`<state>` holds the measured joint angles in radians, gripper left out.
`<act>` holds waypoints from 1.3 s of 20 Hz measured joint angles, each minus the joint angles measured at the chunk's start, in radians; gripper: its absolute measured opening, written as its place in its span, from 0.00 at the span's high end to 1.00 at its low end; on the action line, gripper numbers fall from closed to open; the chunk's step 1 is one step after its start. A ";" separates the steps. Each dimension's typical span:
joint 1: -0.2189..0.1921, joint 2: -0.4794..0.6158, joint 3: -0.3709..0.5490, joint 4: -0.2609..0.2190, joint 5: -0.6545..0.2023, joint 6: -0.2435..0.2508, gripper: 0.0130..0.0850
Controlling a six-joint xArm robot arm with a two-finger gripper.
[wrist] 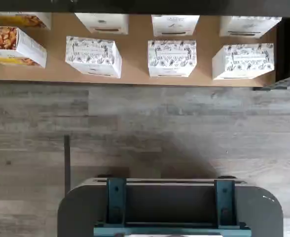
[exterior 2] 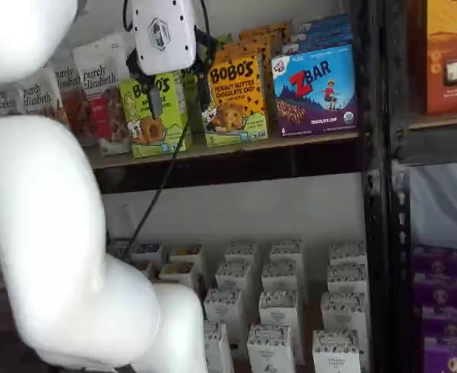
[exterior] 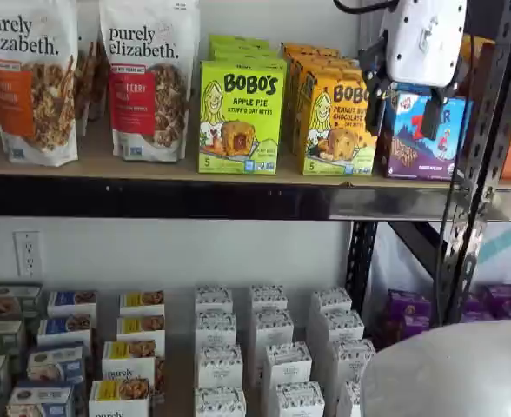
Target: Pick up the orange box on the top shelf, the fifth box from the left
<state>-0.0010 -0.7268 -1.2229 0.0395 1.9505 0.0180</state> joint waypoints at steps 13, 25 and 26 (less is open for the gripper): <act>-0.032 0.036 -0.004 0.051 0.025 -0.012 0.00; -0.004 0.094 0.066 -0.048 -0.241 -0.015 0.00; -0.003 0.095 0.075 -0.058 -0.273 -0.015 0.00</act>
<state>-0.0040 -0.6322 -1.1477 -0.0186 1.6777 0.0033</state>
